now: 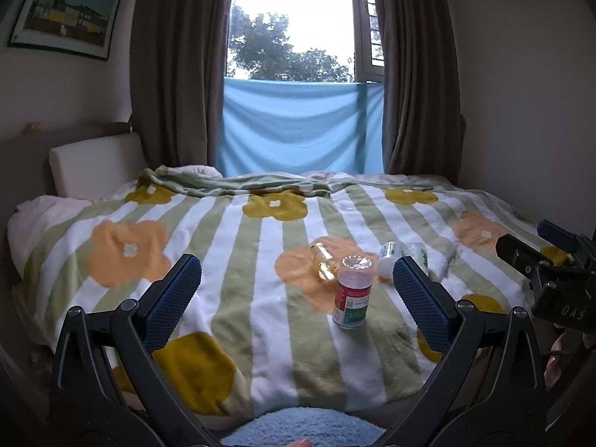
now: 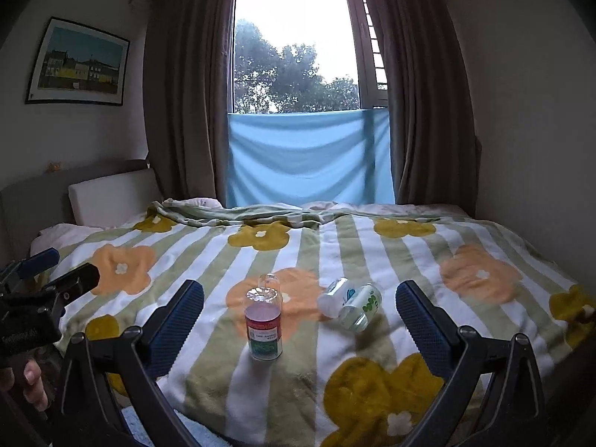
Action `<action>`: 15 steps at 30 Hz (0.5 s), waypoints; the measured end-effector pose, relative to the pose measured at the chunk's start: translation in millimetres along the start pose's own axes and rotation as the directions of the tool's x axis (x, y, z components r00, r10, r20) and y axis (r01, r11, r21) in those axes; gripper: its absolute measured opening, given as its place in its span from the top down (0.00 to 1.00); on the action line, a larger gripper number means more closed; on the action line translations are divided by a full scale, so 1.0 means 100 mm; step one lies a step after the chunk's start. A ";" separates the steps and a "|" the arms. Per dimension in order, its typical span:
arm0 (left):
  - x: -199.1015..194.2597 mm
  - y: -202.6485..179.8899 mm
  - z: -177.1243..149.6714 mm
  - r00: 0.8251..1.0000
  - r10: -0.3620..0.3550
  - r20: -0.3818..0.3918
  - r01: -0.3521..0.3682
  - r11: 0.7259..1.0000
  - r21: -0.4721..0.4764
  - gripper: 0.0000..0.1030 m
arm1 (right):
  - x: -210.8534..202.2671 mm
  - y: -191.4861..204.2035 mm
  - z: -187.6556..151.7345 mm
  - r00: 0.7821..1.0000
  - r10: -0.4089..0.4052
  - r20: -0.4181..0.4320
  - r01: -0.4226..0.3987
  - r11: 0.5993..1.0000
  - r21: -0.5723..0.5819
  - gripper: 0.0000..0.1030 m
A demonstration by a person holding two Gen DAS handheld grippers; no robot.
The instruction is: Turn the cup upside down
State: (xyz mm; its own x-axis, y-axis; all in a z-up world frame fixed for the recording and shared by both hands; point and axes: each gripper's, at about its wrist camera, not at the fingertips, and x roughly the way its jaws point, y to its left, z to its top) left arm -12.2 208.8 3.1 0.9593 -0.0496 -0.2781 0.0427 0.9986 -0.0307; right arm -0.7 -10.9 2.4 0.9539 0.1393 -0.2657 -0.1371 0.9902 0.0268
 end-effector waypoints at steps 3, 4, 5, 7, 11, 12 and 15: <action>-0.02 -0.02 -0.01 1.000 -0.007 0.000 0.007 1.000 -0.006 0.00 | -0.02 0.01 0.01 1.000 -0.012 0.004 0.012 1.000 -0.009 0.00; -0.02 -0.03 0.00 1.000 -0.009 -0.001 0.009 1.000 -0.006 0.00 | -0.03 0.02 0.00 1.000 -0.013 0.004 0.013 1.000 -0.008 0.00; -0.03 -0.04 -0.01 1.000 -0.010 -0.001 0.010 1.000 -0.004 0.00 | -0.03 0.02 0.00 1.000 -0.014 0.006 0.014 1.000 -0.007 0.00; -0.02 -0.04 0.00 1.000 -0.007 0.000 0.007 1.000 -0.003 0.00 | -0.05 0.02 0.00 1.000 -0.020 0.010 0.020 1.000 -0.004 0.00; -0.02 -0.05 0.00 1.000 -0.011 0.000 0.011 1.000 -0.004 0.00 | -0.06 0.03 0.01 0.999 -0.031 0.012 0.031 1.000 -0.005 0.00; -0.02 -0.05 0.00 1.000 -0.012 0.000 0.012 1.000 -0.004 0.00 | -0.05 0.02 0.02 0.999 -0.030 0.012 0.031 1.000 -0.004 0.00; -0.03 -0.05 -0.01 1.000 -0.015 -0.001 0.015 1.000 -0.004 0.00 | -0.06 0.02 0.03 0.999 -0.031 0.013 0.031 1.000 0.000 0.00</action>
State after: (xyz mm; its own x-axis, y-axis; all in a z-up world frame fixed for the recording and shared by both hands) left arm -15.4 203.8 3.2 0.9583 -0.0641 -0.2785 0.0555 0.9977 -0.0386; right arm -6.3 -9.3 6.9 0.9612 0.1083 -0.2539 -0.1071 0.9941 0.0188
